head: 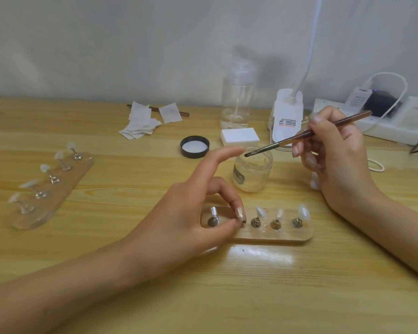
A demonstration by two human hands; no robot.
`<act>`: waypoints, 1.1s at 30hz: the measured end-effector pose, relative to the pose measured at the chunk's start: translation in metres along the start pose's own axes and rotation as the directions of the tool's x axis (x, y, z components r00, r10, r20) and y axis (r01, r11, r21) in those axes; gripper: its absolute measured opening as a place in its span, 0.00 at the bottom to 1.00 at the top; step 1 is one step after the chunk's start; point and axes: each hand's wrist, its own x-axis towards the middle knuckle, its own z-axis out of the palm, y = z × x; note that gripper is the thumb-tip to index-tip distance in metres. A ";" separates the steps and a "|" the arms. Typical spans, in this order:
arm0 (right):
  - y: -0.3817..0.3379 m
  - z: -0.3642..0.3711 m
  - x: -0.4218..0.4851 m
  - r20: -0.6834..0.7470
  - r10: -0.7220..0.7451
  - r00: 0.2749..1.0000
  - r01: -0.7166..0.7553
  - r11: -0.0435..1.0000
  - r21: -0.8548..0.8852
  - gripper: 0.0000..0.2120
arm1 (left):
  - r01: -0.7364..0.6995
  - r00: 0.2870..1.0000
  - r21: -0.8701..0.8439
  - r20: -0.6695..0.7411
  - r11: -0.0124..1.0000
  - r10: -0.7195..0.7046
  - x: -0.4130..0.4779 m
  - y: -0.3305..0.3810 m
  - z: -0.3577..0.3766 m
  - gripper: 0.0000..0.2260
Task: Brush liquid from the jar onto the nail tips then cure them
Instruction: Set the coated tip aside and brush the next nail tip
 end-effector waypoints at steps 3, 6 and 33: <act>0.000 0.000 0.000 0.007 0.001 1.000 -0.001 1.000 -0.006 0.12 | 0.023 1.000 0.024 0.021 0.999 -0.024 0.001 -0.001 0.000 0.36; 0.000 0.000 0.000 0.009 0.004 1.000 -0.004 1.000 -0.009 0.12 | 0.008 0.999 0.094 0.031 0.996 -0.011 0.001 -0.001 0.000 0.36; -0.003 0.008 -0.010 0.044 -0.144 0.989 0.148 0.983 -0.105 0.14 | -0.401 0.884 0.175 -0.183 0.899 0.430 0.013 0.025 -0.012 0.30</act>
